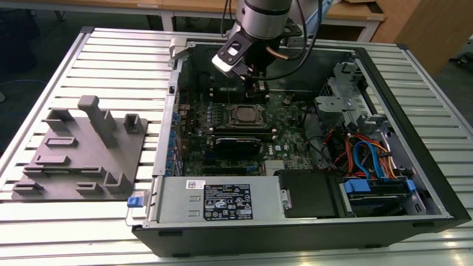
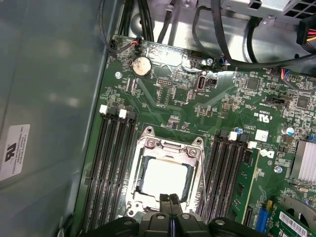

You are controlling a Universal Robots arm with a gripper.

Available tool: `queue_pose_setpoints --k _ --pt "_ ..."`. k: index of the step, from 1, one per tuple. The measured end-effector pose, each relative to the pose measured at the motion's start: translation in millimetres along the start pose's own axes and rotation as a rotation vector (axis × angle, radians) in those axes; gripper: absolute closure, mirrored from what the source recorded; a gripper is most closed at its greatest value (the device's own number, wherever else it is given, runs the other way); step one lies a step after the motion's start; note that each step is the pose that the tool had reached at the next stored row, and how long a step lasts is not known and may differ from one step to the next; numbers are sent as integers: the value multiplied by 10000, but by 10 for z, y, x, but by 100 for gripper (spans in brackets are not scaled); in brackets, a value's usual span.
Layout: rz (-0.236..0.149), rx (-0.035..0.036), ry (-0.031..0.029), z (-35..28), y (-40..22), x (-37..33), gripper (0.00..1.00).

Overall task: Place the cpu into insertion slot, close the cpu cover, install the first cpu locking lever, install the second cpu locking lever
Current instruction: 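Install the first cpu locking lever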

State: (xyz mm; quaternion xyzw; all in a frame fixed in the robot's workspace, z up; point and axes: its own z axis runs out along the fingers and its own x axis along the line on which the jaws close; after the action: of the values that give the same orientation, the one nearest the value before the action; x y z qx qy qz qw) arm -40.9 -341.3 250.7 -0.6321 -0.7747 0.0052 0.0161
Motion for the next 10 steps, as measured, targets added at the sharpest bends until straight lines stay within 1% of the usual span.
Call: queue_pose_setpoints --k 2,6,10 --pt "-180 3 -5 0 0 0 89" --pt "-714 13 -20 0 0 0 89" --pt "-1043 19 -29 0 0 0 89"
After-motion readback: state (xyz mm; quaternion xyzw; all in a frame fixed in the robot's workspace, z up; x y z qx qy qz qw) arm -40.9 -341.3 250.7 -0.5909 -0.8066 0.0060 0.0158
